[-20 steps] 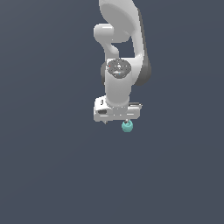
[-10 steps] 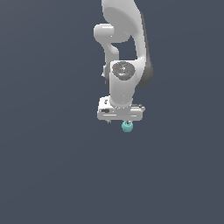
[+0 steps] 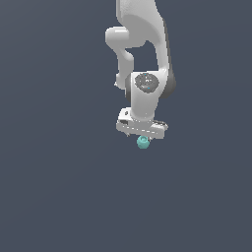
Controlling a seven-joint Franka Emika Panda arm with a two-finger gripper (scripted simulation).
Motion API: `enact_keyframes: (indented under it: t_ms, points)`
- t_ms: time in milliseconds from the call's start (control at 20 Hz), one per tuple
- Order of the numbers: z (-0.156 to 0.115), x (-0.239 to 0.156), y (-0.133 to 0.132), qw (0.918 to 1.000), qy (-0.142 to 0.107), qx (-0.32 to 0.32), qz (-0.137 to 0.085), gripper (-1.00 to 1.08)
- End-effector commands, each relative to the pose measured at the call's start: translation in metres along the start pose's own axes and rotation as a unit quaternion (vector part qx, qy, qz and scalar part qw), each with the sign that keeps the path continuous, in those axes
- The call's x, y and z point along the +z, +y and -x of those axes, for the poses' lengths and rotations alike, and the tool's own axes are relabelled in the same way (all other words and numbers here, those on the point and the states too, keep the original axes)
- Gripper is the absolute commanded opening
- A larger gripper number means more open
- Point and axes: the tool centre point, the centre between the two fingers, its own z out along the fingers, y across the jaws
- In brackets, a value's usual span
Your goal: Pick up the object and move it to a goal position.
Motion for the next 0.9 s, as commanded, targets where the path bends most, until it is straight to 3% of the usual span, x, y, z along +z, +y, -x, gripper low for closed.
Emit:
enact_keyframes:
  t_ms: [0, 450, 850]
  points:
    - [0.006, 0.005, -0.005, 0.9996, 0.001, 0.029, 0.000, 1.00]
    - [0.023, 0.021, -0.019, 0.9933, 0.005, 0.115, -0.001, 1.00]
    - [0.030, 0.028, -0.024, 0.9882, 0.007, 0.153, -0.001, 1.00]
